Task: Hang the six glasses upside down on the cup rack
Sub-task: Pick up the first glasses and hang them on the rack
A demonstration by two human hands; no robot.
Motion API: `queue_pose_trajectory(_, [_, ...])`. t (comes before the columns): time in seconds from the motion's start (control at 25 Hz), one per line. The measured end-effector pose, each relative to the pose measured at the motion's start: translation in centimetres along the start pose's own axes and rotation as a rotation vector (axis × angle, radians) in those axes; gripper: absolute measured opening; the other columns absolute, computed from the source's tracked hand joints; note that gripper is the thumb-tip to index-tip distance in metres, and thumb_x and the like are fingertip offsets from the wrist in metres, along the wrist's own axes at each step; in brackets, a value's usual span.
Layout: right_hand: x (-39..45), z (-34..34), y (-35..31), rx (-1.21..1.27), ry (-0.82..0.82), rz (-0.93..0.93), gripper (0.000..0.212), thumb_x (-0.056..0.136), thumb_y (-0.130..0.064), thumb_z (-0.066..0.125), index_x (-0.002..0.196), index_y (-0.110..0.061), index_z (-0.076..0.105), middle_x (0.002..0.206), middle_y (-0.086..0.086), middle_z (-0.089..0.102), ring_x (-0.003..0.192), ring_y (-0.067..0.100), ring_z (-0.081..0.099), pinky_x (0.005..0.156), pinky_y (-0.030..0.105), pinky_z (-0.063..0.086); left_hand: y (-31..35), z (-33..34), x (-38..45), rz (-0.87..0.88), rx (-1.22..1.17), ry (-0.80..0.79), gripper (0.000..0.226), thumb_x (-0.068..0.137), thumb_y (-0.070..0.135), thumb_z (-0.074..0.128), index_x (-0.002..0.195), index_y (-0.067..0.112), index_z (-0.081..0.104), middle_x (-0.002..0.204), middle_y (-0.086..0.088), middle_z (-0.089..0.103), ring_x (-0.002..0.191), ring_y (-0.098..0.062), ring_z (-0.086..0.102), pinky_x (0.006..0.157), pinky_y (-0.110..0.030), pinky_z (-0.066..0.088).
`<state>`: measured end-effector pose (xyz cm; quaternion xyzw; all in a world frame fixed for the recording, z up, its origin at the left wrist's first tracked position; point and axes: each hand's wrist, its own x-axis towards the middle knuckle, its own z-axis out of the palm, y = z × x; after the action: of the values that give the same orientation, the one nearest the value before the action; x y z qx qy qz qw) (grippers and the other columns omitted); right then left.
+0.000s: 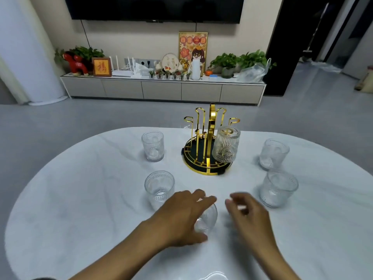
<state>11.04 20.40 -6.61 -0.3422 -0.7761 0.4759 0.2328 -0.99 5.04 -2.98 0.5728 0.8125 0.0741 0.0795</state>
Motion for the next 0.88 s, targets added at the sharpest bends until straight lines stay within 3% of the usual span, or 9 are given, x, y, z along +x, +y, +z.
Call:
queue_pose_trajectory(0.08, [-2.1, 0.4, 0.1, 0.021, -0.114, 0.21, 0.029, 0.078, -0.055, 0.064, 0.091, -0.03, 0.064, 0.08, -0.002, 0.074, 0.055, 0.011, 0.067, 0.061, 0.04, 0.059, 0.5, -0.1, -0.2, -0.053, -0.08, 0.155, 0.075, 0.068, 0.052, 0.071, 0.134, 0.039, 0.038, 0.129, 0.008, 0.049, 0.111, -0.02, 0.05, 0.096, -0.03, 0.038])
queue_pose_trajectory(0.2, [-2.8, 0.2, -2.3, 0.516, -0.396, 0.549, 0.048, 0.082, -0.058, 0.061, 0.104, -0.016, 0.068, 0.095, 0.019, 0.075, 0.069, 0.035, 0.072, 0.063, 0.045, 0.059, 1.1, -1.4, -1.5, -0.15, -0.481, 0.403, 0.066, 0.058, 0.057, 0.077, 0.112, 0.049, 0.039, 0.115, 0.026, 0.049, 0.104, -0.004, 0.052, 0.08, -0.009, 0.039])
queue_pose_trajectory(0.24, [-2.5, 0.0, -3.5, 0.71, -0.454, 0.556, 0.048, 0.083, -0.054, 0.062, 0.108, -0.014, 0.071, 0.102, 0.02, 0.075, 0.079, 0.039, 0.073, 0.068, 0.047, 0.059, 1.3, -1.8, -1.8, -0.175, -0.588, 0.486, 0.067, 0.056, 0.057, 0.079, 0.109, 0.048, 0.04, 0.113, 0.028, 0.051, 0.103, 0.0, 0.053, 0.075, -0.007, 0.041])
queue_pose_trajectory(0.32, [-1.8, -0.7, -6.1, 0.879, -0.415, 0.374, 0.04, 0.081, -0.044, 0.068, 0.109, -0.017, 0.074, 0.107, 0.016, 0.075, 0.091, 0.036, 0.073, 0.073, 0.046, 0.059, 1.6, -3.2, -2.0, -0.185, -0.666, 0.584, 0.073, 0.054, 0.054, 0.083, 0.11, 0.039, 0.039, 0.107, 0.023, 0.055, 0.099, -0.002, 0.056, 0.07, -0.014, 0.048])
queue_pose_trajectory(0.44, [0.1, -1.9, -10.6, 0.613, -0.219, -0.037, 0.042, 0.071, -0.043, 0.078, 0.109, -0.029, 0.07, 0.101, -0.002, 0.077, 0.089, 0.02, 0.073, 0.064, 0.035, 0.06, 1.9, -6.2, -0.8, -0.151, -0.572, 0.619, 0.077, 0.054, 0.052, 0.082, 0.113, 0.042, 0.034, 0.102, 0.015, 0.058, 0.092, -0.011, 0.06, 0.069, -0.032, 0.055])
queue_pose_trajectory(0.56, [4.2, -2.7, -14.5, 0.343, -0.252, -0.278, 0.04, 0.075, -0.056, 0.067, 0.109, -0.035, 0.068, 0.099, -0.013, 0.074, 0.088, 0.006, 0.07, 0.065, 0.023, 0.055, 0.2, -8.6, 2.0, -0.17, -0.571, 0.687, 0.088, 0.052, 0.046, 0.081, 0.128, 0.047, 0.037, 0.107, 0.016, 0.06, 0.095, -0.004, 0.06, 0.073, -0.024, 0.054])
queue_pose_trajectory(0.72, [13.7, -1.8, -16.5, -0.291, -0.102, -0.522, 0.043, 0.095, -0.046, 0.044, 0.131, -0.026, 0.056, 0.133, 0.0, 0.061, 0.118, 0.02, 0.055, 0.095, 0.043, 0.047, -4.1, -9.2, 6.8, -0.315, -0.713, 0.737, 0.081, 0.05, 0.039, 0.086, 0.121, 0.035, 0.048, 0.115, 0.009, 0.06, 0.1, -0.006, 0.059, 0.08, -0.034, 0.056])
queue_pose_trajectory(0.8, [17.5, -0.6, -15.9, -0.584, -0.156, -0.575, 0.045, 0.1, -0.039, 0.038, 0.142, -0.022, 0.044, 0.148, 0.004, 0.048, 0.131, 0.026, 0.044, 0.103, 0.044, 0.038, -5.8, -8.5, 8.9, -0.342, -0.753, 0.718, 0.081, 0.052, 0.034, 0.089, 0.12, 0.033, 0.044, 0.115, 0.008, 0.057, 0.102, -0.01, 0.059, 0.075, -0.027, 0.058])
queue_pose_trajectory(0.88, [19.6, 0.3, -14.7, -0.72, -0.224, -0.601, 0.042, 0.101, -0.033, 0.038, 0.141, -0.022, 0.043, 0.149, 0.005, 0.046, 0.133, 0.028, 0.041, 0.104, 0.046, 0.036, -7.0, -7.7, 10.4, -0.351, -0.807, 0.736, 0.082, 0.052, 0.035, 0.088, 0.12, 0.031, 0.044, 0.115, 0.007, 0.056, 0.103, -0.014, 0.058, 0.066, -0.014, 0.055])
